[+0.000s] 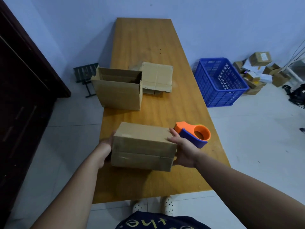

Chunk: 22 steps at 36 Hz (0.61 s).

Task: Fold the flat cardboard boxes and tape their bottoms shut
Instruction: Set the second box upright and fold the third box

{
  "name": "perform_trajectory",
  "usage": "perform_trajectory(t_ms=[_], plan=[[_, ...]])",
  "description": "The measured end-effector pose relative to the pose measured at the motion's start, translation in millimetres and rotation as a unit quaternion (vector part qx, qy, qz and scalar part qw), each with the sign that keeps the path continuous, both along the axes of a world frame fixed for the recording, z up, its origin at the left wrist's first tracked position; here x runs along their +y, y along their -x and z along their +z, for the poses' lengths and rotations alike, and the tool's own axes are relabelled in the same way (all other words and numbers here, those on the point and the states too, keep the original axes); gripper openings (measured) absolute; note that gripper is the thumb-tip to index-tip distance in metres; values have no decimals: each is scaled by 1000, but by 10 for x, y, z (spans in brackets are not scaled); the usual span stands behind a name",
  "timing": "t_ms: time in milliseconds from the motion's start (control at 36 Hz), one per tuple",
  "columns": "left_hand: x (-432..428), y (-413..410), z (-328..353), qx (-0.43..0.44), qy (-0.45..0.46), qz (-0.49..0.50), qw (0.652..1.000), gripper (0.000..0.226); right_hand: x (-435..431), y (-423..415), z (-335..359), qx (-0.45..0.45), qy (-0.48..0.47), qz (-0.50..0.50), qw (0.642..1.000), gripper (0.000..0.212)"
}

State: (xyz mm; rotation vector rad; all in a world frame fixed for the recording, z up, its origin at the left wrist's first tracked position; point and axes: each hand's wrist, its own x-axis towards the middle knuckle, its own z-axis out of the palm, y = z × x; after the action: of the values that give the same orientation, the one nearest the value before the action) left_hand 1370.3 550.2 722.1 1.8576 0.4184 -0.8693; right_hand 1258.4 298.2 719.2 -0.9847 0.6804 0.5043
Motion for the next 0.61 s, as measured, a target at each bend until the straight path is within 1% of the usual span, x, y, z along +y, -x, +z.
perform_trajectory(t_ms=[28, 56, 83, 111, 139, 167, 194, 222, 278, 333, 389, 444, 528, 556, 611], plan=[[-3, 25, 0, -1, 27, -1, 1000, 48, 1, -11, 5, -11, 13, -7, 1000, 105], [-2, 40, 1, -4, 48, -4, 999, 47, -5, -25, 9, -20, 22, -13, 999, 112], [-3, 53, 22, -5, 68, -4, 998, 46, -21, -43, 10, -25, 27, -22, 999, 115], [2, 54, 32, -3, 86, -1, 996, 46, -39, -61, 12, -30, 29, -37, 998, 113], [6, 55, 51, -3, 98, 1, 995, 48, -53, -78, 32, -35, 31, -55, 997, 105], [8, 52, 67, -6, 99, -2, 995, 54, -69, -101, 62, -40, 36, -71, 996, 90], [8, 54, 83, -11, 95, -10, 995, 62, -94, -123, 93, -42, 44, -81, 995, 77], [4, 57, 100, -14, 87, -21, 996, 71, -122, -142, 137, -44, 55, -84, 994, 70], [1, 61, 118, -26, 72, -32, 997, 86, -167, -174, 237, -53, 73, -82, 992, 65], [-20, 69, 136, -50, 70, -36, 996, 90, -188, -195, 308, -66, 73, -94, 991, 64], [-73, 70, 147, -80, 76, -23, 994, 84, -189, -198, 349, -82, 68, -105, 989, 63], [-113, 72, 173, -97, 93, 10, 991, 74, -184, -190, 370, -94, 85, -104, 986, 59], [-116, 62, 163, -109, 120, 34, 986, 73, -161, -168, 375, -113, 129, -83, 982, 45], [-117, 62, 158, -113, 128, 42, 985, 68, -148, -162, 370, -116, 140, -80, 980, 43], [-125, 63, 143, -124, 140, 56, 981, 44, -117, -148, 359, -116, 147, -83, 979, 44]])
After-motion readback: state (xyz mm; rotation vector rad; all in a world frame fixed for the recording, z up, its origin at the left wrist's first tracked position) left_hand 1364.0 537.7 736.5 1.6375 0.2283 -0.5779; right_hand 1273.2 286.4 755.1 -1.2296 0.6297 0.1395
